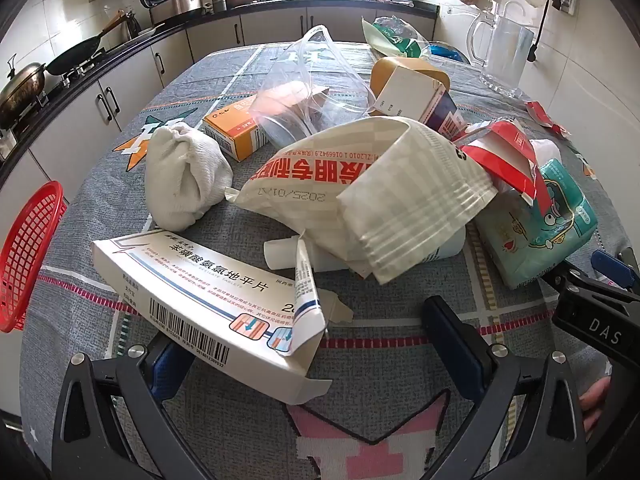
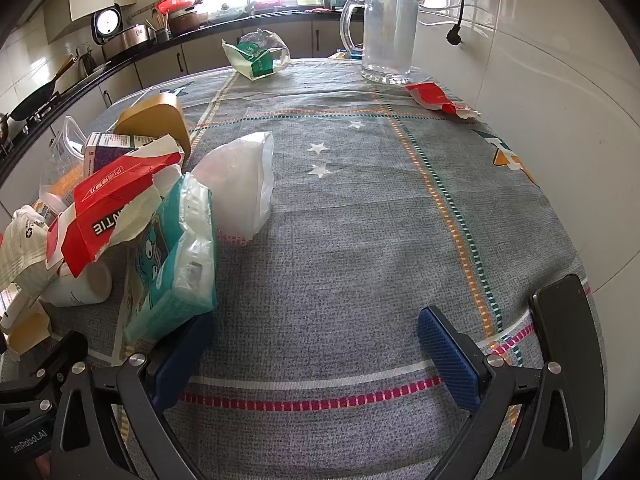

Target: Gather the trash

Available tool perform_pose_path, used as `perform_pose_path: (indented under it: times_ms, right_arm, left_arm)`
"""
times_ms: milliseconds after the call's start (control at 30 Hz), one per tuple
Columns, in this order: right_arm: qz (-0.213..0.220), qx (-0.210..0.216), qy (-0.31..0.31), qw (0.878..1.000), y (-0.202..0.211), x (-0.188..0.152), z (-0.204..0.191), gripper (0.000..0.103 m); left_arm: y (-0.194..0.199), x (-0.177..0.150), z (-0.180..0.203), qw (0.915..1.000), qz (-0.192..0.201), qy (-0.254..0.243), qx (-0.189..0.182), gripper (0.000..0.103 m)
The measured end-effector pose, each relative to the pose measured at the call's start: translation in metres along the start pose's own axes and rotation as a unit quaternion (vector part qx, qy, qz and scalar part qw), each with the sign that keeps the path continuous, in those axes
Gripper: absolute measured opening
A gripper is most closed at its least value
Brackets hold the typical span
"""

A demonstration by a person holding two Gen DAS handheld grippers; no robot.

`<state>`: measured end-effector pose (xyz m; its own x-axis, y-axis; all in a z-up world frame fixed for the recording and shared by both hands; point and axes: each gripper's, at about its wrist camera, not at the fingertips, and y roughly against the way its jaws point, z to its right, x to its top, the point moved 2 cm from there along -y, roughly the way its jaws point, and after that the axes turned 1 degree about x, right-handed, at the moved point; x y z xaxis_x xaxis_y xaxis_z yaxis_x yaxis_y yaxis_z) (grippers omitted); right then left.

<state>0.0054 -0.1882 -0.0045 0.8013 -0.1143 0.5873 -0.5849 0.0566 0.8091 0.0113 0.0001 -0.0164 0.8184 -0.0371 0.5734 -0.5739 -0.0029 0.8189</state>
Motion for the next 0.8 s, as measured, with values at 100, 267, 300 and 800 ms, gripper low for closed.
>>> perform_pose_path:
  times_ms: [100, 267, 300, 800]
  right_arm:
    - [-0.006, -0.002, 0.001, 1.000, 0.000, 0.000, 0.000, 0.103]
    - [-0.019, 0.006, 0.011, 1.000, 0.001, 0.001, -0.005, 0.103]
    - [-0.020, 0.007, 0.009, 1.000, 0.005, -0.002, -0.006, 0.103]
    - [0.204, 0.035, 0.032, 0.978, 0.169, -0.064, -0.034, 0.103]
  left_arm:
    - [0.000, 0.000, 0.000, 1.0000, -0.005, -0.001, 0.001, 0.103]
    - [0.019, -0.005, -0.006, 0.9994, 0.026, -0.017, 0.018, 0.103]
    - [0.038, -0.015, -0.005, 0.9985, 0.049, -0.018, 0.019, 0.103]
    - [0.190, -0.097, -0.075, 0.9569, 0.277, 0.011, 0.086, 0.103]
